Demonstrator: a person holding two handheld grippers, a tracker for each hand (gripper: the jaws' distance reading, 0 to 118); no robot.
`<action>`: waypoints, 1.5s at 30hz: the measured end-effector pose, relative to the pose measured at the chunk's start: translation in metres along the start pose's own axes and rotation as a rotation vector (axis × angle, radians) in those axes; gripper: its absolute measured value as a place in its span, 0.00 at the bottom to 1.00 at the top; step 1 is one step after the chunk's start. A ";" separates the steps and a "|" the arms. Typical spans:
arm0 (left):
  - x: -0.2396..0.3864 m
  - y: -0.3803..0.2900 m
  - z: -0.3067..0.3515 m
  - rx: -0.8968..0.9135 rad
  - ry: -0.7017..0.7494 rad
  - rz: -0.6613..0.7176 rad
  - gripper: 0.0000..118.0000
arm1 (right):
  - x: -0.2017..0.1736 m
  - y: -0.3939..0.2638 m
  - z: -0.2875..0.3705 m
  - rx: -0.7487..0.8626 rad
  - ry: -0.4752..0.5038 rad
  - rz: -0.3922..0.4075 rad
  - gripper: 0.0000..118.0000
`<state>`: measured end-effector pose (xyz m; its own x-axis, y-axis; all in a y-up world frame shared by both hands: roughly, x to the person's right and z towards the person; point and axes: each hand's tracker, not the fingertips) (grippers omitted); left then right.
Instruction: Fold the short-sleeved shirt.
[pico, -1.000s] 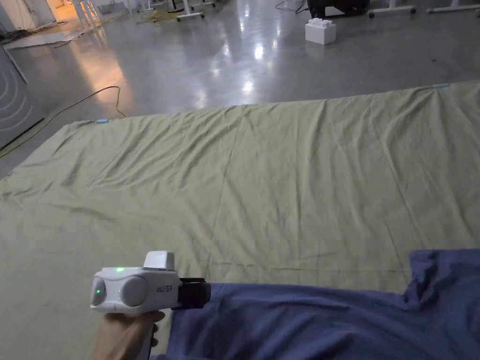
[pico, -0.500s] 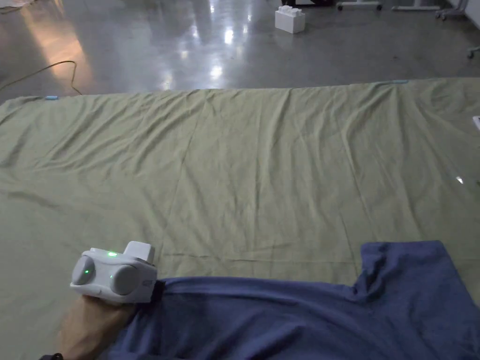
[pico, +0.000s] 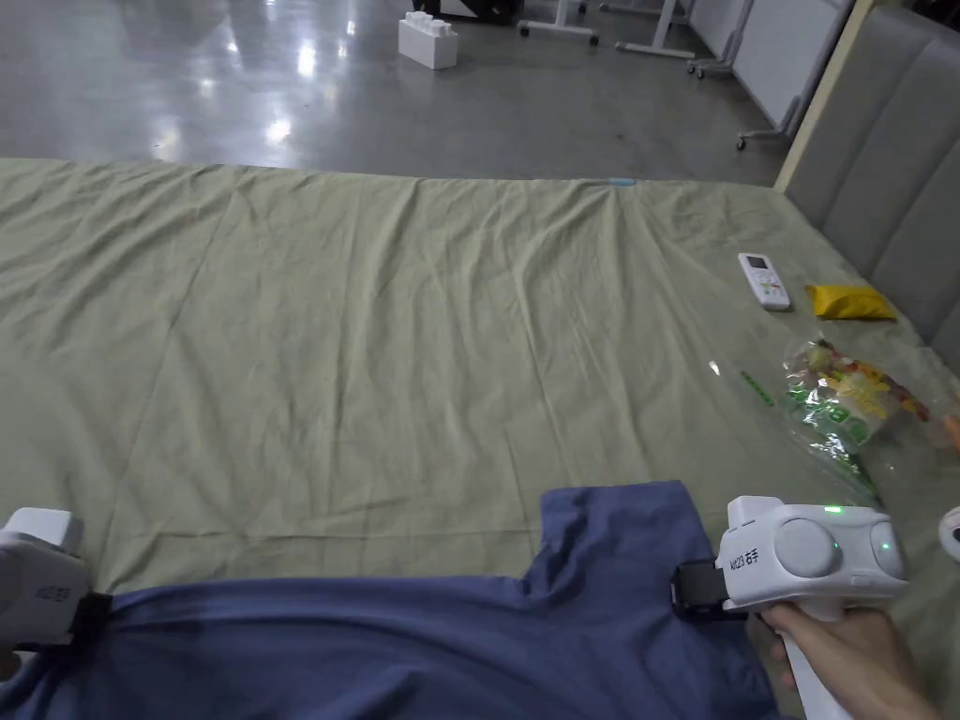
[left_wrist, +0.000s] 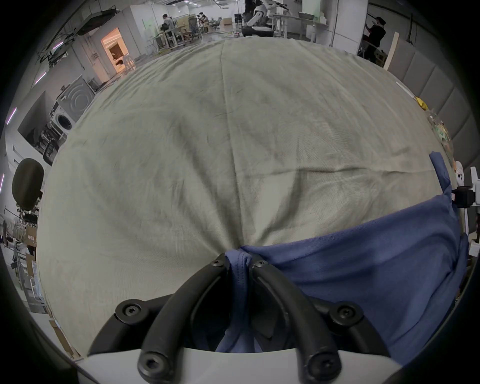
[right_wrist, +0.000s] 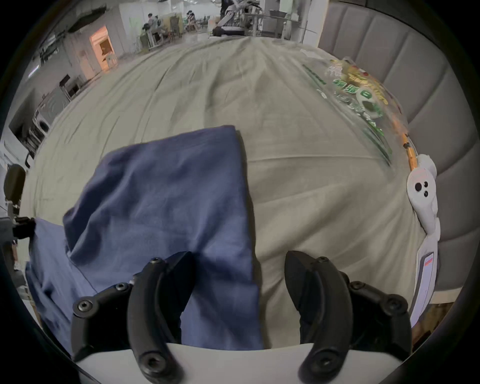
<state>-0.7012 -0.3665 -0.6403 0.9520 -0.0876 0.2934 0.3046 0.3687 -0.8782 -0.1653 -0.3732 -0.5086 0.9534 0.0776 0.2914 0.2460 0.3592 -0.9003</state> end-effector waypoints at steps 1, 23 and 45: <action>-0.003 0.004 -0.003 0.000 0.001 0.000 0.11 | -0.005 -0.001 0.009 0.033 -0.015 0.007 0.60; -0.076 -0.238 0.164 0.300 -0.278 0.148 0.09 | 0.017 -0.246 0.194 0.367 0.199 -0.106 0.01; -0.049 -0.270 0.298 0.906 0.117 0.065 0.70 | -0.028 -0.272 0.281 0.830 0.057 0.023 0.66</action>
<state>-0.8396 -0.1861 -0.3056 0.9785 -0.1164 0.1703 0.1565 0.9567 -0.2452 -0.3079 -0.2121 -0.1809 0.9695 0.0545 0.2390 0.0384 0.9291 -0.3679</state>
